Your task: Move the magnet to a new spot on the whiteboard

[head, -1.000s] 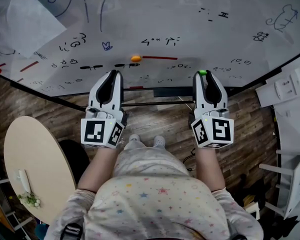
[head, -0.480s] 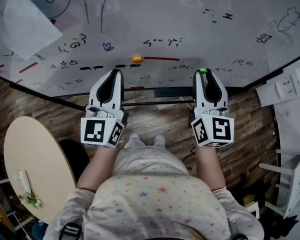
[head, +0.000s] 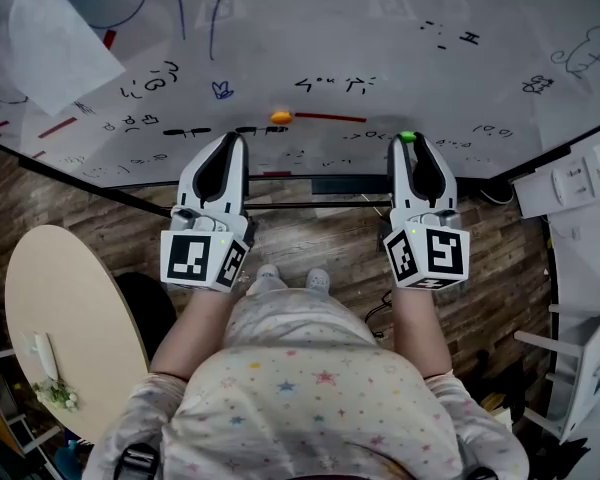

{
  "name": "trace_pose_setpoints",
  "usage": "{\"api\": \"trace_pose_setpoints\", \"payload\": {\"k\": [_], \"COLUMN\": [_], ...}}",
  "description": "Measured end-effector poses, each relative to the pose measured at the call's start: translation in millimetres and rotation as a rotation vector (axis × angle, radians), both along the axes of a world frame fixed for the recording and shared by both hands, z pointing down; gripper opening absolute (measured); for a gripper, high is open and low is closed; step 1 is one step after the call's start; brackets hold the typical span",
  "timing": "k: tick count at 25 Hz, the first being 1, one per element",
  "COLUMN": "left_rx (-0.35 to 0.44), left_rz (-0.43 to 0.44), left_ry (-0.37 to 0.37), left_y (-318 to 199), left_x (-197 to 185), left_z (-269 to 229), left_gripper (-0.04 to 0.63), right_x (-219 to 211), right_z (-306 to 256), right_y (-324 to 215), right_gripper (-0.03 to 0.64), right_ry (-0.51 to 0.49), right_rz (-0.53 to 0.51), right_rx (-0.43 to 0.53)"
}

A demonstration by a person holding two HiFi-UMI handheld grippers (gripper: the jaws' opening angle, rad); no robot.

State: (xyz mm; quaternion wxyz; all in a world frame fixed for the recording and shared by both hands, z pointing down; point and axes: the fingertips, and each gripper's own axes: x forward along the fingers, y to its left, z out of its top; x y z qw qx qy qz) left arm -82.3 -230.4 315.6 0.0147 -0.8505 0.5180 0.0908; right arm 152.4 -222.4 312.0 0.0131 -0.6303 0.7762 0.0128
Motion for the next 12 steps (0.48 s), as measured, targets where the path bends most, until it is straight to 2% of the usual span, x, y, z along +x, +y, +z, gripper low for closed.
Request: {"api": "trace_pose_setpoints", "payload": {"k": [12], "left_rx": [-0.005], "left_rz": [-0.011], "left_ry": [-0.012], "left_y": [-9.5], "left_x": [-1.5], "left_z": [2.3], "left_gripper": [0.026], "right_x": [-0.3], "right_z": [6.2], "right_y": [-14.1], "right_gripper": [0.118], "right_ry": [-0.003], "right_rz": [-0.006], "right_rx": [-0.01]}}
